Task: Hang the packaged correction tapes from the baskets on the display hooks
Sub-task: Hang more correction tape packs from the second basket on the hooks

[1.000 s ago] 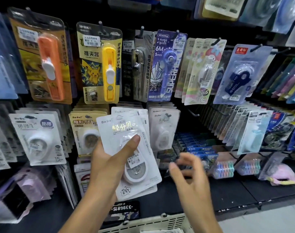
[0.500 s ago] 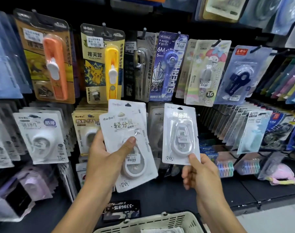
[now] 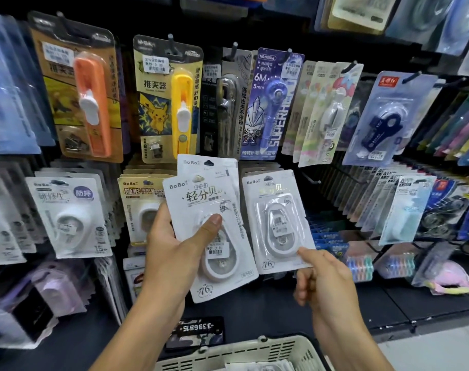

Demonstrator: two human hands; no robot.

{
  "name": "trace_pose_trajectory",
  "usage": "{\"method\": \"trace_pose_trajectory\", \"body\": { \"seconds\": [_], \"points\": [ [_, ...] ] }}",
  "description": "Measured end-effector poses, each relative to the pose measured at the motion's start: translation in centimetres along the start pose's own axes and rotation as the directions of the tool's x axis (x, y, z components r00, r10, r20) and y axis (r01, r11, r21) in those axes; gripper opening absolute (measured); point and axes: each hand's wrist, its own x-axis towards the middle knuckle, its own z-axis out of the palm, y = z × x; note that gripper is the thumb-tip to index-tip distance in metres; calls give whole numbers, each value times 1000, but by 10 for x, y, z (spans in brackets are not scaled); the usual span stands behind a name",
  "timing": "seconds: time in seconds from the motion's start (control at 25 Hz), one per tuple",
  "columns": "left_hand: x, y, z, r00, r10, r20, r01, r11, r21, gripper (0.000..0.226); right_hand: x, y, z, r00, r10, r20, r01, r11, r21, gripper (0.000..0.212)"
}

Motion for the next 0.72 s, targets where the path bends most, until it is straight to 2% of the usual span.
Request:
{"method": "trace_pose_trajectory", "body": {
  "seconds": [0.16,0.28,0.32,0.36,0.44,0.48,0.56,0.64,0.72],
  "points": [
    [1,0,-2,1000,-7,-2,7,1000,-1,44,-6,1,-3,998,-1,-64,7,996,89,14],
    [-1,0,-1,1000,-12,-8,12,1000,-8,47,-6,1,4,998,59,-1,-59,991,118,12],
    [-1,1,0,1000,-12,-9,12,1000,-12,49,-6,2,8,995,94,39,-98,986,133,17],
    [-2,1,0,1000,-11,-15,11,1000,-12,51,-7,5,11,993,102,63,-109,986,129,30],
    [-2,-2,2,999,-14,-40,13,1000,-12,54,-14,10,20,994,25,109,-29,999,41,57],
    [-3,-4,3,999,-23,-50,22,1000,-12,55,-20,11,27,980,-29,199,35,999,-28,60],
    [-5,-7,6,997,-55,-46,55,998,3,56,-32,13,41,902,-112,416,191,970,-153,46],
    [-6,-7,7,995,-98,14,98,995,0,57,-34,9,51,884,-198,423,304,932,-198,30],
    [-6,-6,6,987,-137,82,141,989,-47,49,-32,4,54,904,-229,362,294,946,-136,24]
  ]
}}
